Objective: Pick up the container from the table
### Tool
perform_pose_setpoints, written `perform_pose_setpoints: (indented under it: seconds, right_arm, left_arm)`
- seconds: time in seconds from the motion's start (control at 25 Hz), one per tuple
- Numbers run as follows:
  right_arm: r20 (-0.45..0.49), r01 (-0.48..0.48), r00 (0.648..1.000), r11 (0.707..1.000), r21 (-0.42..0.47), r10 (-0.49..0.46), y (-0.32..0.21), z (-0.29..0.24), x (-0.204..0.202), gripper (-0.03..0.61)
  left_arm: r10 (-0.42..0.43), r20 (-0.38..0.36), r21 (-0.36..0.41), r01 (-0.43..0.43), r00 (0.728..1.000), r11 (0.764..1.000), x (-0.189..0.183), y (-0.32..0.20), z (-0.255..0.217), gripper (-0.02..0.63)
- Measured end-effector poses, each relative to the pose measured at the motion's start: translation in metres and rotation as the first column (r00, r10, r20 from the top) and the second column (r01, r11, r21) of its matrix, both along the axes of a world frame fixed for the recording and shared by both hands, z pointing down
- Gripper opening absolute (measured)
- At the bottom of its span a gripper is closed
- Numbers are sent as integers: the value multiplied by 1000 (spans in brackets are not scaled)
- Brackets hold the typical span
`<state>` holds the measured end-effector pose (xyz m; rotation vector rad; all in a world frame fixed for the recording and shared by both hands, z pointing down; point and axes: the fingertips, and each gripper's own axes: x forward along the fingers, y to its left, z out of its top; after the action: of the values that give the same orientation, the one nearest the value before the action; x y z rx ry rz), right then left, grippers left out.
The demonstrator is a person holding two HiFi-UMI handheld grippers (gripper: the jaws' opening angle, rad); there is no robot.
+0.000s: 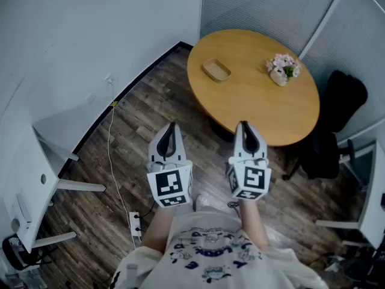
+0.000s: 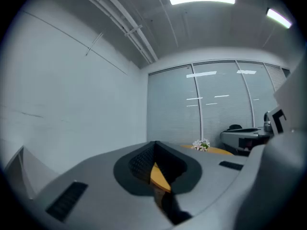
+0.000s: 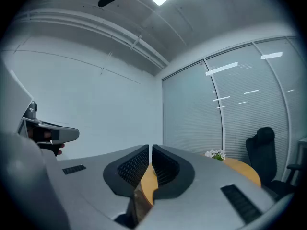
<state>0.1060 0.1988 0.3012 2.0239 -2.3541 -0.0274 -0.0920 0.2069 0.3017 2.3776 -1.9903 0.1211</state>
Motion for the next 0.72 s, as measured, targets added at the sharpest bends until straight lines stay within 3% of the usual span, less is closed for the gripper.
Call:
perform_pose_setpoints:
  seconds: [0.72]
  right_arm:
    - [28, 28, 999, 1000, -11, -28, -11, 14, 11, 23]
  left_arm:
    - [-4, 1, -10, 4, 1000, 1000, 16, -11, 9, 3]
